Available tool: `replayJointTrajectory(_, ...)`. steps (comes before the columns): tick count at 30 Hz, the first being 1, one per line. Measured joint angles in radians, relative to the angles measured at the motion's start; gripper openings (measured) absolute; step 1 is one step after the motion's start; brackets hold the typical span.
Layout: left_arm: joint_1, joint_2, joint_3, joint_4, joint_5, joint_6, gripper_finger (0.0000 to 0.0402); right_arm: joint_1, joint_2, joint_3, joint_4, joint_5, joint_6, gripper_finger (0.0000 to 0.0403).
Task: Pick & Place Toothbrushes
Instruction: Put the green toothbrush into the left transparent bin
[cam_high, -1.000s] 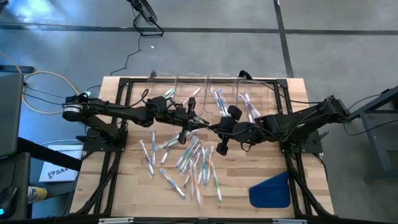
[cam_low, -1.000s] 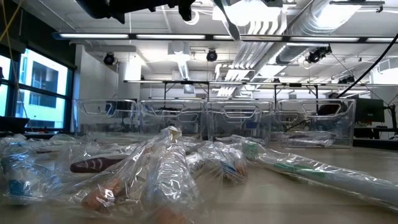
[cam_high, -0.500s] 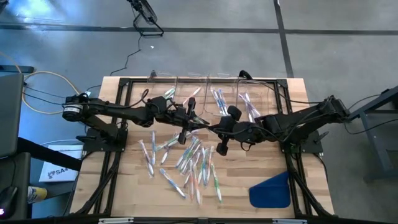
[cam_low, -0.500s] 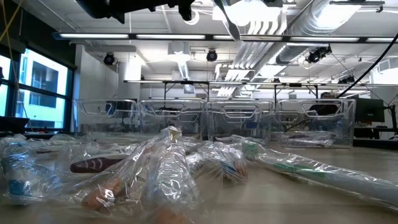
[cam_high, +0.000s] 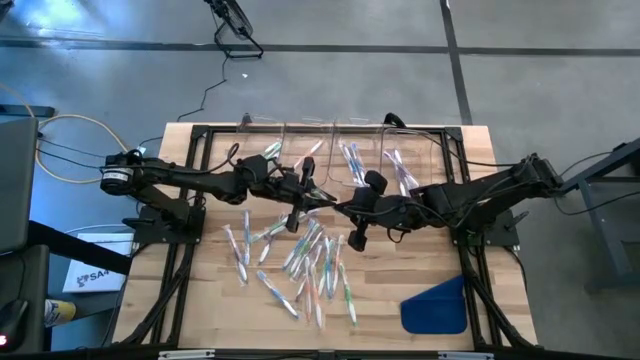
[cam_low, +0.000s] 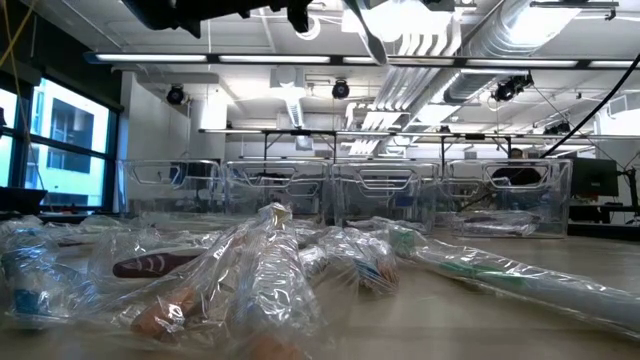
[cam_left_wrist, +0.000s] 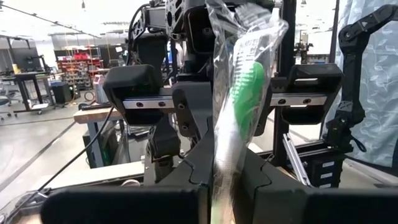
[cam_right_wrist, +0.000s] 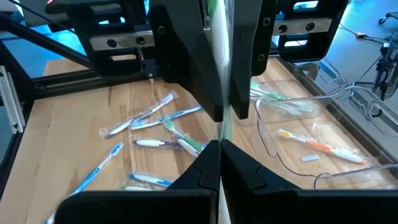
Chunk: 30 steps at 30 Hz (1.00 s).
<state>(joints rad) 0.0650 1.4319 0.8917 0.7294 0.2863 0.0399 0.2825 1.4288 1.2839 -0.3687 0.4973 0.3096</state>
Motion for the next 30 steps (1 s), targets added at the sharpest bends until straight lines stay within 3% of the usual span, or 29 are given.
replayJointTrajectory(19, 0.0, 0.0, 0.0, 0.001, -0.001, 0.0, 0.002, -0.004, 0.0, 0.0, -0.001, -0.005, -0.029, 0.0004)
replayJointTrajectory(24, 0.0, 0.0, -0.001, -0.001, 0.001, -0.001, 0.002, -0.005, 0.0, 0.0, -0.031, -0.069, -0.062, 0.0004)
replayJointTrajectory(30, 0.001, 0.0, -0.001, 0.008, 0.007, 0.0, 0.002, -0.003, 0.0, 0.0, -0.064, -0.083, -0.061, 0.0055)
